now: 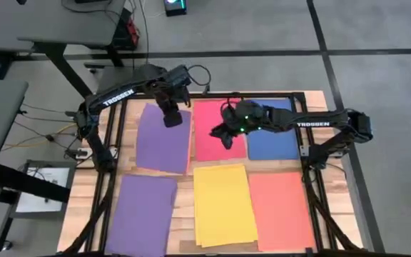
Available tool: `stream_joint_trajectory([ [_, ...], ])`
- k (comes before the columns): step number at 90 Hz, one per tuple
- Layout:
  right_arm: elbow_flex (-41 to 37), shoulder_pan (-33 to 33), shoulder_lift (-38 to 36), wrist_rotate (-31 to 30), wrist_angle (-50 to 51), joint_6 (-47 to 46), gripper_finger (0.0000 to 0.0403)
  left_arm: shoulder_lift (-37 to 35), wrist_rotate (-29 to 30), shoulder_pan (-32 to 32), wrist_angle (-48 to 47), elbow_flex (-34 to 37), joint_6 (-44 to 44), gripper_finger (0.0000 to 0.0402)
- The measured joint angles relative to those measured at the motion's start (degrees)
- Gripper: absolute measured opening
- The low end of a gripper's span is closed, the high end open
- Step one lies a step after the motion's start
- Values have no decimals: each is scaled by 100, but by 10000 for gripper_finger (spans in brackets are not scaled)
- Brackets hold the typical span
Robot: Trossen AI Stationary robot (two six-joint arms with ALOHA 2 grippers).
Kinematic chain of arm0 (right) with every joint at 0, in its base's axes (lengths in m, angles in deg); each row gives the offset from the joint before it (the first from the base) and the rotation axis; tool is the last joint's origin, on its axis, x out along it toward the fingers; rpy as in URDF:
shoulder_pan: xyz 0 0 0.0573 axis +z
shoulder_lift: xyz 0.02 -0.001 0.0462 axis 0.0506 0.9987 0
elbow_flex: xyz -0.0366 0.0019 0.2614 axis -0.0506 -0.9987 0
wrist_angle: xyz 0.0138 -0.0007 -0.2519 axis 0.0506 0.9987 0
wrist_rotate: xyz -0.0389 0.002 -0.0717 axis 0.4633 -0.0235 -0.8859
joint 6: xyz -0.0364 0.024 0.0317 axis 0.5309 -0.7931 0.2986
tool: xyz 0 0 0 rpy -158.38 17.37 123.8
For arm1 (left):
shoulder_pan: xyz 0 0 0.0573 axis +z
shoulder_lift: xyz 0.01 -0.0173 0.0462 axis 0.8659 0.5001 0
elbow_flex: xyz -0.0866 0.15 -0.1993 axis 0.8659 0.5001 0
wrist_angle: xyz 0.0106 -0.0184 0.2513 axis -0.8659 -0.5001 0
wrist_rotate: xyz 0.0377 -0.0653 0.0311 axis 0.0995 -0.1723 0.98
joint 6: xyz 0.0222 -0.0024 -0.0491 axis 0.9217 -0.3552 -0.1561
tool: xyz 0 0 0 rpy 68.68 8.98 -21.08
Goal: Organize paper
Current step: Stack the purple paper on top of the purple paper
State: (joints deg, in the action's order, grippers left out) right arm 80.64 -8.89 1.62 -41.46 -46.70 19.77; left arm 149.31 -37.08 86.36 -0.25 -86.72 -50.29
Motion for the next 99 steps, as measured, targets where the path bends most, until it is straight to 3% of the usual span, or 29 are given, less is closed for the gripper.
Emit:
stream_joint_trajectory([
  [30,4,-98,566,24,-1357,-188,98,-151,8,-398,39,-2,-230,0],
  [69,68,-144,1405,47,-2367,-239,98,-252,-3,-518,72,-2,-161,0],
  [99,68,-255,1608,48,-2511,-280,89,-285,-5,-585,9,-2,-94,0],
])
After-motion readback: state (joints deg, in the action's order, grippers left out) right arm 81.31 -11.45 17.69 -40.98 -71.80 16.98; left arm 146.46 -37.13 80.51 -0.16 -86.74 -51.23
